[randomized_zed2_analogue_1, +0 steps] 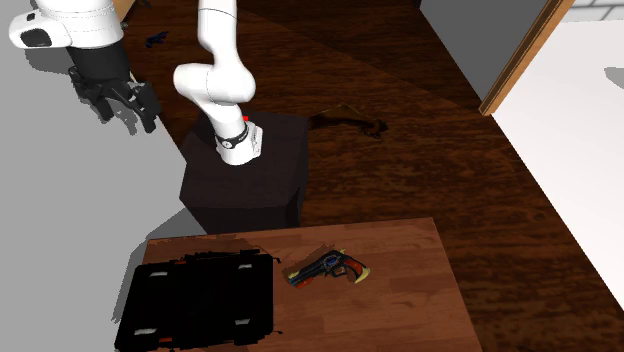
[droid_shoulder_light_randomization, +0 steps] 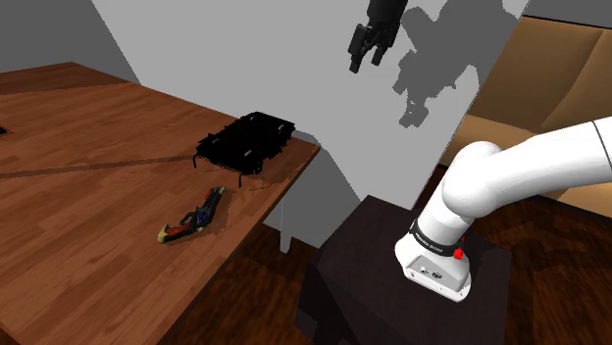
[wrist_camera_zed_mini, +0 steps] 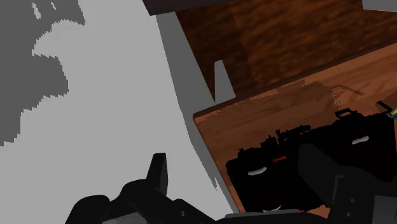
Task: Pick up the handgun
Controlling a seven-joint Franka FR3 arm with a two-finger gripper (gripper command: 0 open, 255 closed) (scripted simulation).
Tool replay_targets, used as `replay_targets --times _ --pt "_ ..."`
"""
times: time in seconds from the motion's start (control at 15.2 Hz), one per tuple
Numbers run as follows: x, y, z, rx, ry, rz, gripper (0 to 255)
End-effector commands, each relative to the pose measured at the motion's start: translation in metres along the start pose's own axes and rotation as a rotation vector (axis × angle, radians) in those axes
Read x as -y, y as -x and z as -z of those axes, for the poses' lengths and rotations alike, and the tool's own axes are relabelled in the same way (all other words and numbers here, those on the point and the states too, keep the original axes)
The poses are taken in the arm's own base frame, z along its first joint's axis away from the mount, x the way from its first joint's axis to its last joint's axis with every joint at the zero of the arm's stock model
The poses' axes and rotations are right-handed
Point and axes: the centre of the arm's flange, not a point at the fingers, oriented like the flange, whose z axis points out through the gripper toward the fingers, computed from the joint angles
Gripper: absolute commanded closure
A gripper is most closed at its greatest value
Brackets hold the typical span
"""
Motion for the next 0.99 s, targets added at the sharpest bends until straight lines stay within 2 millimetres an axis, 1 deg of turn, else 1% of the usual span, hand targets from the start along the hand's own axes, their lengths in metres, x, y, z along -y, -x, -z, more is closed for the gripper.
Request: replay_targets --times 0.0,0.46,0.92 --pt "0.0 0.0 0.0 0.0 0.0 0.0 0" --pt "0.083 -0.001 -0.041 0.054 0.006 -0.103 0" --pt "0.166 -0.009 -0.082 0.109 0.012 -0.206 0"
